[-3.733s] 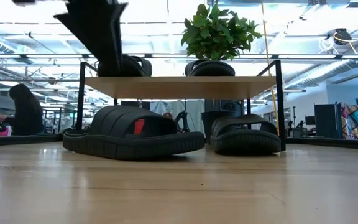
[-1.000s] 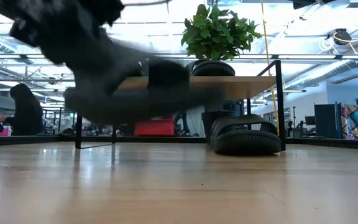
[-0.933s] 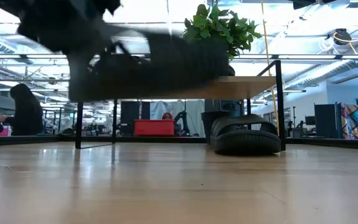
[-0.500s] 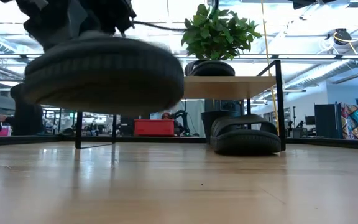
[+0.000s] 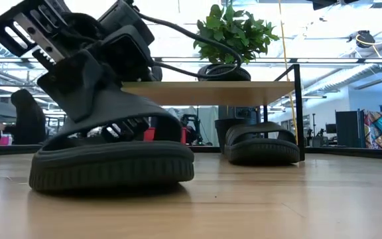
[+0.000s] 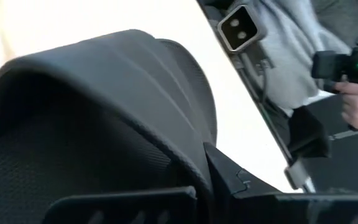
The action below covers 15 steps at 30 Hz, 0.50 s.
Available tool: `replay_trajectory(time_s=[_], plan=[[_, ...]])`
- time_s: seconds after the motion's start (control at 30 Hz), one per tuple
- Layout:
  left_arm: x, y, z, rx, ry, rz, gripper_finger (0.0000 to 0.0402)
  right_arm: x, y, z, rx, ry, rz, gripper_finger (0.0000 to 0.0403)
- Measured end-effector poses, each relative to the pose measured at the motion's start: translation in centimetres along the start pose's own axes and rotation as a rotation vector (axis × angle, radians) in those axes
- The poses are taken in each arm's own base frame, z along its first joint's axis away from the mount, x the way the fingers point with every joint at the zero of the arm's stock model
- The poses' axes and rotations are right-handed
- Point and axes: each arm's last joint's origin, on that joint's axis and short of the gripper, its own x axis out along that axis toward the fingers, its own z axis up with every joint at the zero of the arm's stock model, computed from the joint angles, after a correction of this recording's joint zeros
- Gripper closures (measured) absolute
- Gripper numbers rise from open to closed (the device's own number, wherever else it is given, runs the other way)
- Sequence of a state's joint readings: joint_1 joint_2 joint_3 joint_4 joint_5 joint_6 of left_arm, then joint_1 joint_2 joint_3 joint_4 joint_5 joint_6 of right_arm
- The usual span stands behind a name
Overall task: Pick and place slides into the shelf
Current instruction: Put the black slide under the shelf
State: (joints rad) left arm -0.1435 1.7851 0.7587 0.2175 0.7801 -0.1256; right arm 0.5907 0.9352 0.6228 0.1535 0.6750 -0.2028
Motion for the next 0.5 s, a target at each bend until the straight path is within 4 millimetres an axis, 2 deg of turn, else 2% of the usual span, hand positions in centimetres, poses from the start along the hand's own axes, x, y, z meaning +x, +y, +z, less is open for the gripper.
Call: replay_trajectory(time_s=[0.27, 0.5], plan=[[0.14, 0.07, 0.08, -0.006, -0.013, 0.107, 0.0355, 0.00, 0.00, 0.00, 0.000, 0.000, 0.000, 0.0397], [0.10, 0.23, 0.12, -0.053, -0.025, 0.157, 0.0254, 0.00, 0.00, 0.00, 0.006, 0.000, 0.000, 0.0397]])
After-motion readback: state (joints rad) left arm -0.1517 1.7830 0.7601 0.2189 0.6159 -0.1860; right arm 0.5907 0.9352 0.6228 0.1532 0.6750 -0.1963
